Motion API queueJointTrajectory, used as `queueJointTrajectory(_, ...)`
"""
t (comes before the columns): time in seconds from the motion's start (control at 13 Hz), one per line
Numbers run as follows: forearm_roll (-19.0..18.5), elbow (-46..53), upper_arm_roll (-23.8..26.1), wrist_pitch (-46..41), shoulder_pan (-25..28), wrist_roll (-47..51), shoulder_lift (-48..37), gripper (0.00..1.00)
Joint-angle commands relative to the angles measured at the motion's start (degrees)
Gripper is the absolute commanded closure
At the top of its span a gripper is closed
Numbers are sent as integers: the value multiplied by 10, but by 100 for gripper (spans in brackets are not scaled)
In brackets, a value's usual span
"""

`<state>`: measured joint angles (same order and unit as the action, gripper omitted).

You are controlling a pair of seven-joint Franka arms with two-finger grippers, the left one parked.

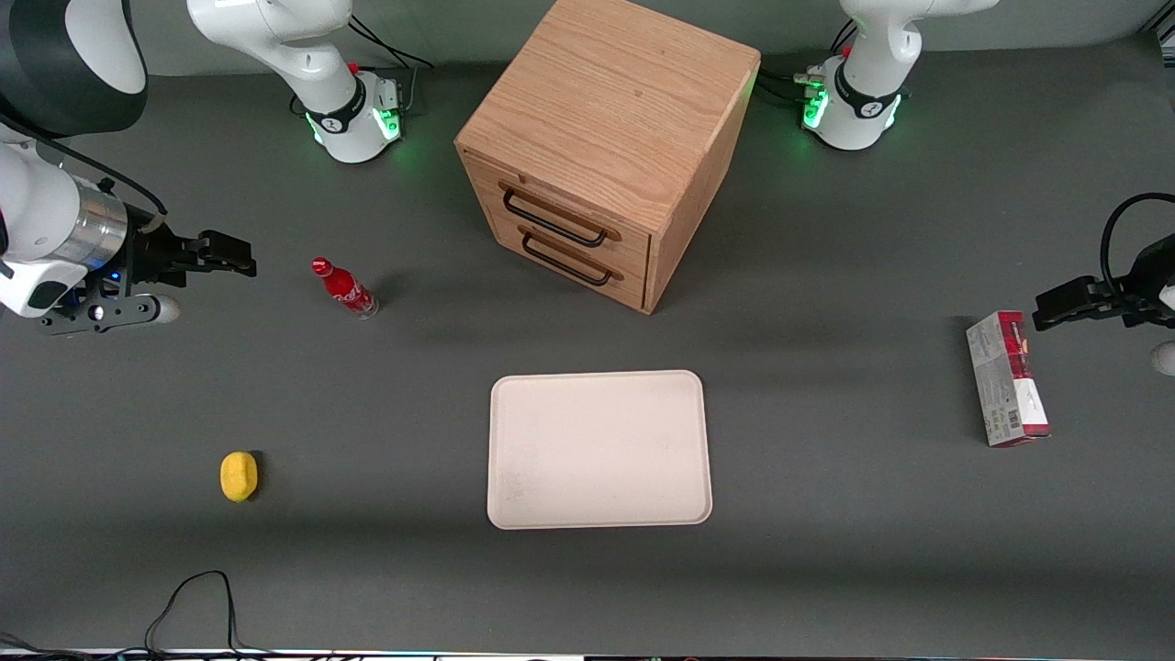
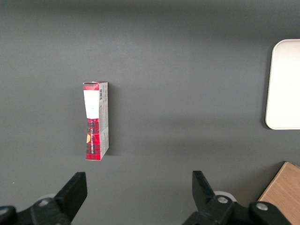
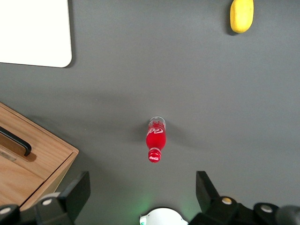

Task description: Place coke bottle on tray

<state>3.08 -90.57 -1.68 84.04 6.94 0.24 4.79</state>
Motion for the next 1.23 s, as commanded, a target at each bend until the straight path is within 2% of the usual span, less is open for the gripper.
queueJointTrajectory(0.0,-8,10,1,-13,-3,-7,0,0)
queueJointTrajectory(0.77,-12,7,0,-21,-3,-6,-2,0)
queueJointTrajectory(1.0,-13,-60,1,-22,0,10,-64,0)
queueJointTrajectory(1.15,-13,-157,1,-5,2,9,-156,0)
